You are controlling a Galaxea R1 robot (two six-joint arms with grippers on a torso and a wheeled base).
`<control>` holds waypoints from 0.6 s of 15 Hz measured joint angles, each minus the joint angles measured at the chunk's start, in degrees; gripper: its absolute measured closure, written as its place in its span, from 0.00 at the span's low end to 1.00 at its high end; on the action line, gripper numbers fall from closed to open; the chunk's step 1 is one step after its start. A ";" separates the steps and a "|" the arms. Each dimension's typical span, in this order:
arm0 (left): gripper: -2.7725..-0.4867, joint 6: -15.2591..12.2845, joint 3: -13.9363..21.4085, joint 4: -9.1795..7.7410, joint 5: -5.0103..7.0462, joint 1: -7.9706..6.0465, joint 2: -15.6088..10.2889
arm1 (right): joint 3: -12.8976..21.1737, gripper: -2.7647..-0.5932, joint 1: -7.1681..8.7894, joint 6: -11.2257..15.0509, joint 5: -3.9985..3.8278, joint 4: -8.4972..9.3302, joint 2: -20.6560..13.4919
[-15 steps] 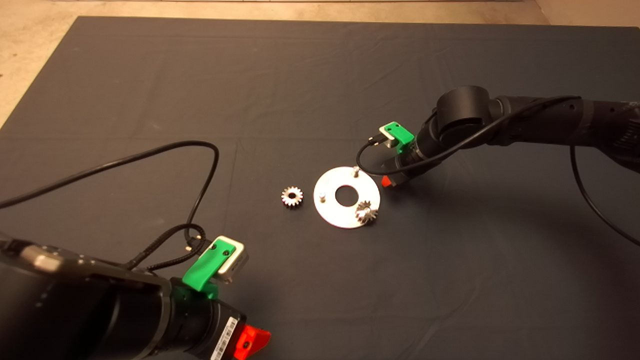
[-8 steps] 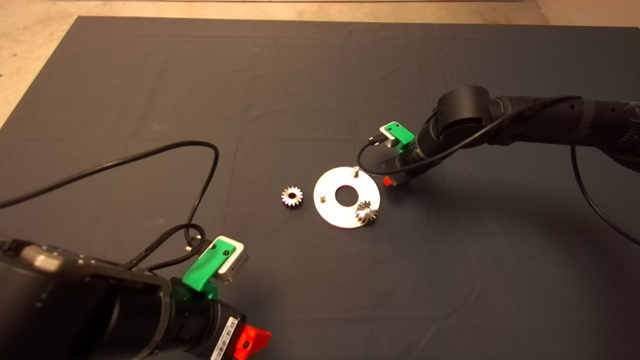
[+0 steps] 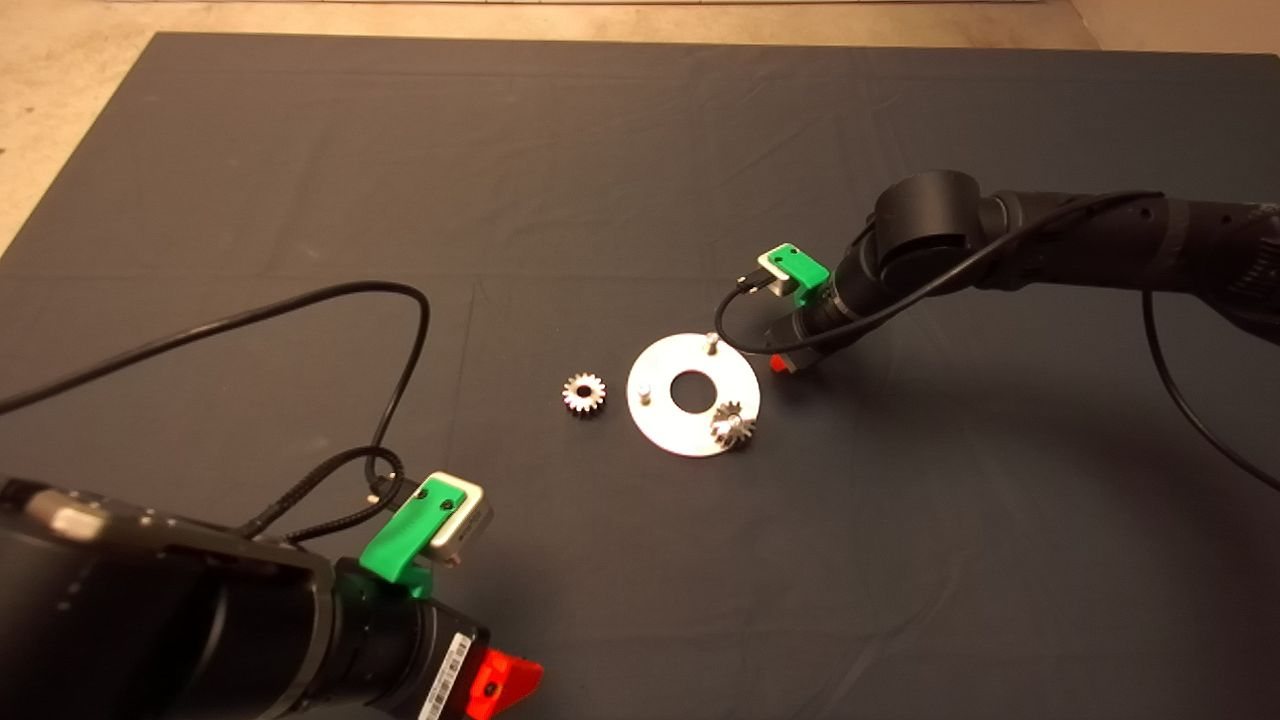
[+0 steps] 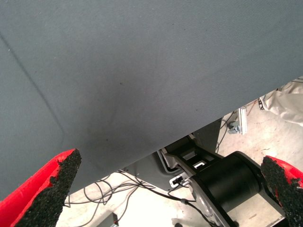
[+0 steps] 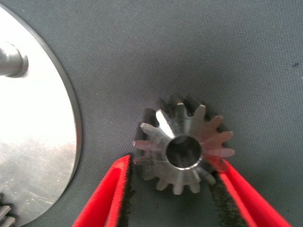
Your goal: Install three planetary gears onto the carrier pins
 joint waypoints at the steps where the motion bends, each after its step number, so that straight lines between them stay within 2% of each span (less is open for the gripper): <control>1: 0.00 0.00 0.00 0.00 -0.13 0.00 -0.17 | -0.02 0.82 0.02 -0.11 -0.11 0.00 0.02; 3: 0.00 0.00 0.00 0.00 -0.44 0.00 -0.16 | -0.02 0.82 0.02 -0.24 -0.01 0.01 0.01; 5: 0.00 0.00 0.00 0.00 -0.44 0.00 -0.16 | -0.04 0.88 0.02 -0.37 -0.06 0.00 0.01; 7: 0.00 0.00 0.00 0.00 -0.44 0.00 -0.16 | -0.04 0.95 0.02 -0.40 0.45 0.00 0.00; 9: 0.00 0.00 0.00 0.00 -0.44 0.00 -0.16 | -0.04 0.96 0.02 -0.41 0.83 0.00 0.01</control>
